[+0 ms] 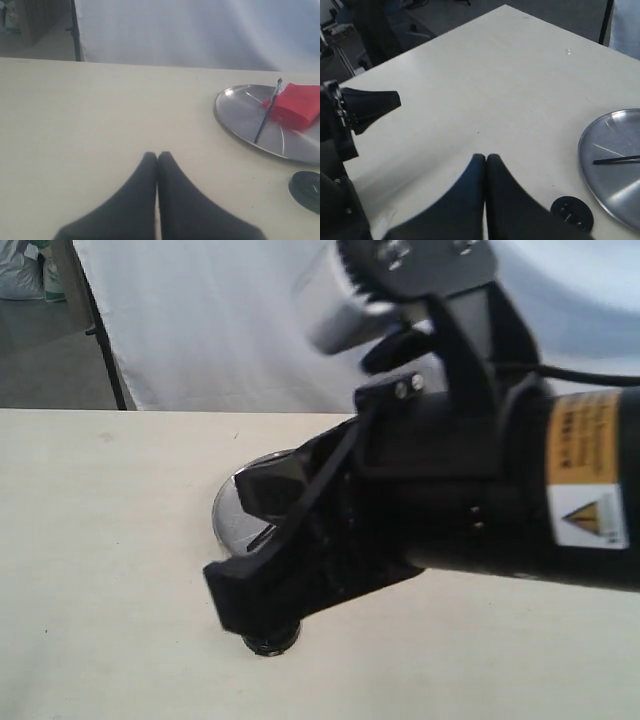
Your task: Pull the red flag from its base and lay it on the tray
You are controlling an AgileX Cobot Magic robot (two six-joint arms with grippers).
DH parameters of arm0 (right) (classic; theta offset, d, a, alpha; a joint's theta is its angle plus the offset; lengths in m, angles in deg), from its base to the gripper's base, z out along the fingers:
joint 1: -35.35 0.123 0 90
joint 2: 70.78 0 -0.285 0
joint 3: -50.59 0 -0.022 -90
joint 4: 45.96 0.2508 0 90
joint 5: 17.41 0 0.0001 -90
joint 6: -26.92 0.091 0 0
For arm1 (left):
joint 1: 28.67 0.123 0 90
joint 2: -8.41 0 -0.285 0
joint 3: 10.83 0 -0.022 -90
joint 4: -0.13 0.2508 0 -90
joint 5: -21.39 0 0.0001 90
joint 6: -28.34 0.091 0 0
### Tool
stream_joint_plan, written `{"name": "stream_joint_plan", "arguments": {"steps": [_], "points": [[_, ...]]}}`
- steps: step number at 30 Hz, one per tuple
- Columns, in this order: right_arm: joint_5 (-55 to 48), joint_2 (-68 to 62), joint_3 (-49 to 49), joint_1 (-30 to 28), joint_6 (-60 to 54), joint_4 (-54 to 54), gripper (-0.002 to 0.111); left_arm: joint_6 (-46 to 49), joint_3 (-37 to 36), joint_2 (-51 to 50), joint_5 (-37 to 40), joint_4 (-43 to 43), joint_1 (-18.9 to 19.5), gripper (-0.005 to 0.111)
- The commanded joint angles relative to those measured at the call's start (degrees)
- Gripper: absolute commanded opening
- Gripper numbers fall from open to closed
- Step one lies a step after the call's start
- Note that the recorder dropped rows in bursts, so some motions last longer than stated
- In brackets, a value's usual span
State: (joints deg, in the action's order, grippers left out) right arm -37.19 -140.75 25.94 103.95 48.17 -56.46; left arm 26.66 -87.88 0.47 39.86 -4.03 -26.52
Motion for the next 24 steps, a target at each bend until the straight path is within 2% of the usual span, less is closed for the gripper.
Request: {"name": "stream_joint_plan", "arguments": {"steps": [1,6,12,15,20,24], "points": [[-1.47,5.19,-0.37,0.21,0.51,4.47,0.0,-0.09,-0.16,0.16,-0.06,-0.55,0.15,0.0],[-1.83,9.49,-0.37,0.21,0.27,3.5,0.0,-0.09,-0.16,0.16,-0.06,-0.55,0.15,0.0],[-12.48,11.93,-0.89,0.21,-1.61,0.22,0.0,-0.09,-0.16,0.16,-0.06,-0.55,0.15,0.0],[-11.33,12.06,-2.57,-0.81,-1.61,-1.38,0.0,-0.09,-0.16,0.16,-0.06,-0.55,0.15,0.0],[-3.65,15.12,-8.86,-9.34,-1.76,-1.38,0.0,-0.09,-0.16,0.16,-0.06,-0.55,0.15,0.0],[6.67,20.19,-17.93,-21.38,-1.63,0.06,0.0,-0.09,-0.16,0.16,-0.06,-0.55,0.15,0.0]]}}
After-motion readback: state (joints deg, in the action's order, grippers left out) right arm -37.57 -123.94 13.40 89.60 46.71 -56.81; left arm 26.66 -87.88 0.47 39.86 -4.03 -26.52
